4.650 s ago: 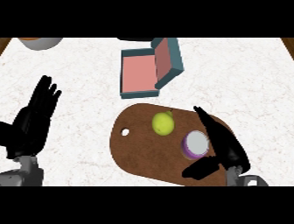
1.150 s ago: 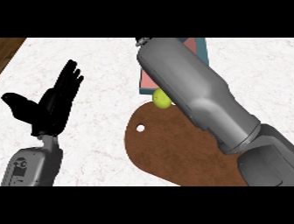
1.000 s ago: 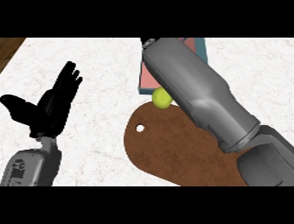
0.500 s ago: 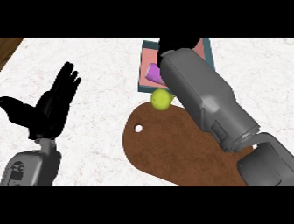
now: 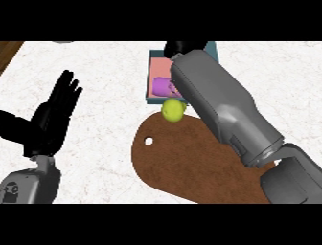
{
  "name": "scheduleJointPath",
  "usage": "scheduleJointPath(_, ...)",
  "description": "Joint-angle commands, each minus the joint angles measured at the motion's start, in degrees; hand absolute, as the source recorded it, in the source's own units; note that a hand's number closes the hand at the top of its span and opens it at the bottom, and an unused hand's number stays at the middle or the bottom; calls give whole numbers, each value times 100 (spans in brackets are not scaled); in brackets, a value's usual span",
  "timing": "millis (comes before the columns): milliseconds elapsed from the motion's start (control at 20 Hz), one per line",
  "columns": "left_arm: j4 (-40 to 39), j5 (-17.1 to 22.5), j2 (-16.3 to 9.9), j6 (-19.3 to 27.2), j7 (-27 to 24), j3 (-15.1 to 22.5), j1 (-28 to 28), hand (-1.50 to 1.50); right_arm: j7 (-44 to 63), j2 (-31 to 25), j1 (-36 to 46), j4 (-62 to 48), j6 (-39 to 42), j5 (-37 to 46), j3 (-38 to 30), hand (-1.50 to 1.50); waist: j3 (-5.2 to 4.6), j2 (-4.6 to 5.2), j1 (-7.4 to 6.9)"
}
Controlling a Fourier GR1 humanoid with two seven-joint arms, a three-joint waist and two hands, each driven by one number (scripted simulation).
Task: Pick the can from the cutting board and place it in the cardboard box
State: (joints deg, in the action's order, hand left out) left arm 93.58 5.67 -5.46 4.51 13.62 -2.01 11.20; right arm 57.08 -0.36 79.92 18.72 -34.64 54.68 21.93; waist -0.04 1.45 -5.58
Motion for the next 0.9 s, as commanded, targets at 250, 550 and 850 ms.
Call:
scheduleJointPath(250, -28, -25, 68, -3, -207, 18, -204, 0, 180, 34, -75, 894, -2487, -517, -864, -150, 10, -25, 164)
scheduleJointPath(550, -223, -86, 75, 156, -184, -98, -54, 0, -190, 34, -420, 1485, -3399, -830, -877, -150, 3, -76, 295)
scheduleJointPath(850, -19, -6, -77, 32, -280, -262, -534, 0, -620, 34, -1378, 2166, -3876, -854, -649, -150, 4, -153, 509)
